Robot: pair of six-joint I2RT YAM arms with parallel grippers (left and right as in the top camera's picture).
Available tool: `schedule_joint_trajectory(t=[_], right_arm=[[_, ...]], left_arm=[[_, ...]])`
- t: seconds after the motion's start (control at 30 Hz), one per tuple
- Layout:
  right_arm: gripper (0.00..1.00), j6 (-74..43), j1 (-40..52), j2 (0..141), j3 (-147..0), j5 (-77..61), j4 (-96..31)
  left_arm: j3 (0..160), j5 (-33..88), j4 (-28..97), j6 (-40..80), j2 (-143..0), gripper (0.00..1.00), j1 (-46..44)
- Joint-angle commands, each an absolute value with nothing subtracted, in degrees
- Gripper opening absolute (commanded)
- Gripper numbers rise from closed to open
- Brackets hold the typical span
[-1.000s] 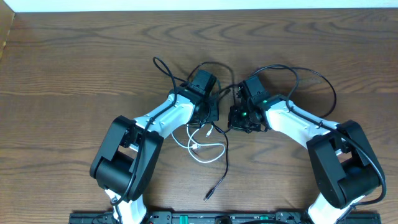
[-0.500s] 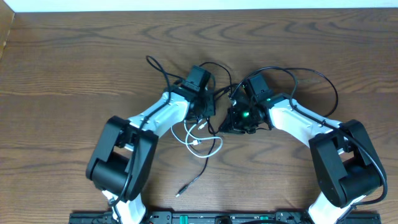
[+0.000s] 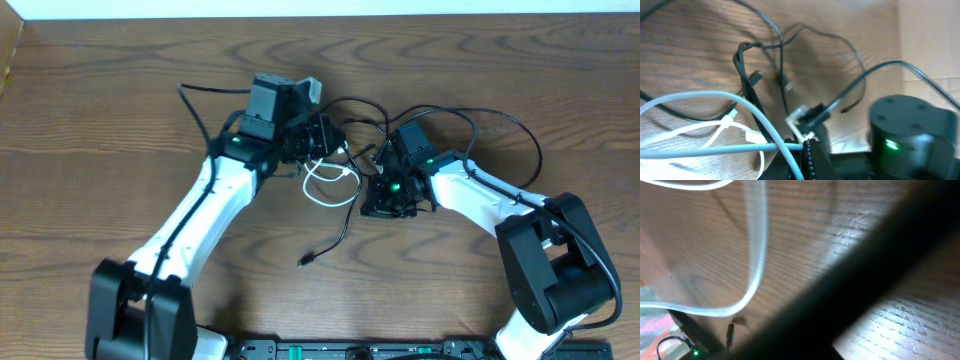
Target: Untangle cables
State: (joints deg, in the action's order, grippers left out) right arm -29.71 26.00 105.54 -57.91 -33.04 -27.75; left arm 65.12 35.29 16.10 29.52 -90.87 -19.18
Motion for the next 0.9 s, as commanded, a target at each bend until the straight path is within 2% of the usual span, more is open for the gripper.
schedule_joint_trajectory(t=[0.0,0.03,0.17,0.23,0.27,0.3,0.33,0.4,0.43,0.53,0.57,0.63,0.73,0.87], right_arm=[[0.01,-22.85,24.45,105.06,-58.57,-46.11,-27.44],[0.02,-20.71,23.88,104.29,-58.59,-48.25,-27.66],[0.15,-16.49,21.54,99.92,-58.59,-45.82,-30.87],[0.24,-13.17,20.36,97.03,-58.59,-45.82,-32.18],[0.33,-11.49,19.77,95.26,-58.59,-45.84,-32.47],[0.48,-10.17,19.29,93.78,-58.59,-45.8,-32.47],[0.57,-8.91,18.9,92.53,-58.59,-45.78,-32.32],[0.66,-6.92,17.85,89.8,-58.59,-45.8,-31.99],[0.76,-5.89,17.32,88.58,-58.59,-45.8,-32.18],[0.69,-1.52,16.84,86.74,-58.59,-45.78,-29.76],[0.71,-1.17,16.99,86.74,-58.59,-45.8,-28.99],[0.81,-1.15,17.58,87.39,-58.46,-45.58,-27.64],[0.81,-0.01,19.27,89.43,-58.37,-43.97,-25.63],[0.58,1.61,20.88,92.6,-58.37,-36.95,-23.9]], left_arm=[[64.73,37.93,17.26,28.67,-88.27,0.07,-18.68],[64.73,37.93,17.89,28.14,-88.31,0.07,-18.65],[64.71,36.62,19.55,27.44,-88.53,0.07,-18.65],[64.71,36.36,19.62,27.46,-88.53,0.08,-18.65],[64.71,36.36,19.62,27.49,-88.53,0.07,-18.65],[64.71,36.38,19.59,27.49,-88.53,0.07,-18.65],[64.71,36.38,19.62,27.51,-88.53,0.08,-18.65],[64.71,36.42,19.66,28.12,-88.62,0.07,-18.68],[64.71,36.45,19.68,29.23,-88.73,0.07,-18.72],[64.62,36.51,19.94,32.34,-88.73,0.07,-18.72],[64.62,36.64,20.08,33.21,-88.73,0.07,-18.72],[64.62,37.1,20.16,35.03,-88.73,0.07,-18.72],[64.62,37.12,20.6,38.2,-88.73,0.07,-18.79],[64.62,39.75,20.71,39.16,-88.73,0.07,-18.79]])
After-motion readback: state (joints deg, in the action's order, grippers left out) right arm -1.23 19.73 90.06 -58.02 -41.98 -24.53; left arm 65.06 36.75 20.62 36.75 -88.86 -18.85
